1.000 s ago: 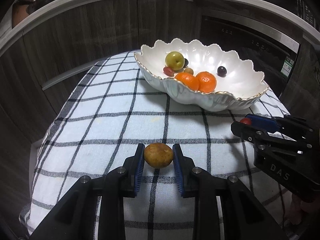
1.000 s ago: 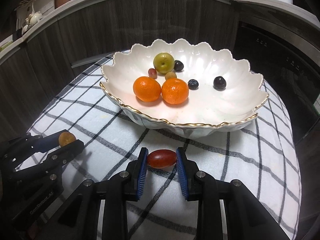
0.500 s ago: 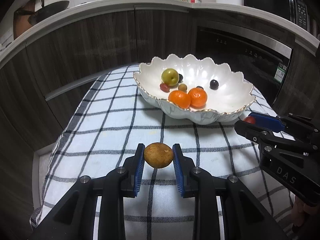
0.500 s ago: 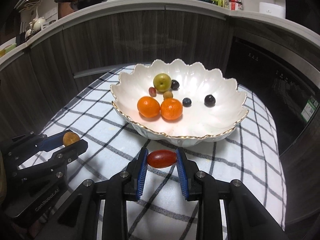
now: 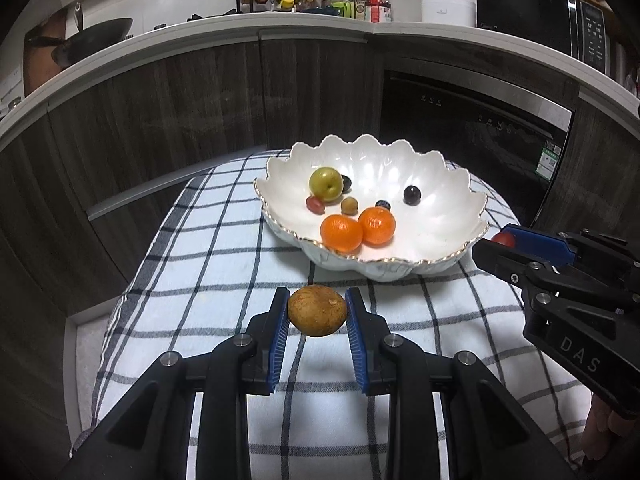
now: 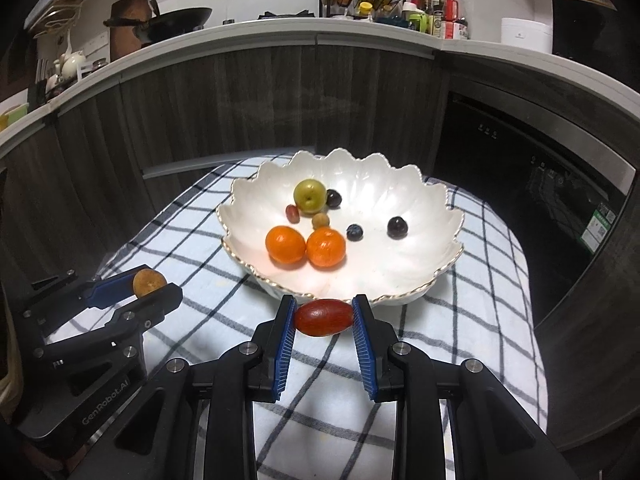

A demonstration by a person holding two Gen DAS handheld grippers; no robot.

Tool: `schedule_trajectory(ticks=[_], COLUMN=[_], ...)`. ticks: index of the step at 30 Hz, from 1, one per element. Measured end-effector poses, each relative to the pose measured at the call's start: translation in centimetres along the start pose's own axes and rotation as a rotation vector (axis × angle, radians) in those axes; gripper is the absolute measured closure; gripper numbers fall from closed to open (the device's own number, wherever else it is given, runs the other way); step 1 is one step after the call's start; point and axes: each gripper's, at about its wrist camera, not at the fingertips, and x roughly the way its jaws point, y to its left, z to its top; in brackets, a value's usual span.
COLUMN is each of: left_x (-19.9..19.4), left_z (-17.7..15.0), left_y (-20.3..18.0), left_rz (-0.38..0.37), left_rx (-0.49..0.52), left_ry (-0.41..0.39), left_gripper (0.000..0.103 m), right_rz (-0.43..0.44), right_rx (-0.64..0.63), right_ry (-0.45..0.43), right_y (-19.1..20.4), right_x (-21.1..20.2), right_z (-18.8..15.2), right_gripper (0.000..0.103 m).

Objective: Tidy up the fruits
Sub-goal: 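Lift the tan fruit and grape tomato and carry them over the bowl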

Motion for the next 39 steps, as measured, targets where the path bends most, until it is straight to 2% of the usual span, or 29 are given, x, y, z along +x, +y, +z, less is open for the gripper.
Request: schedule_trajectory(ticks=[16,39], left_x=[0.6,6.2], left_z=[4.4,10.4], left_y=[-0.6,0.0], left_rz=[-0.025,-0.030], left_rx=[0.014,0.027], left_ry=[-0.008,0.030], left_gripper=[0.075,0.075], right_rz=[-0.041,-0.143], right_rx=[0.040,0.154], right_ry=[-0.020,0.014], right_y=[-1.5,-4.9], right_x=[-0.6,3.2], right_z=[3.0,7.5], right_gripper=[0.073,0.073])
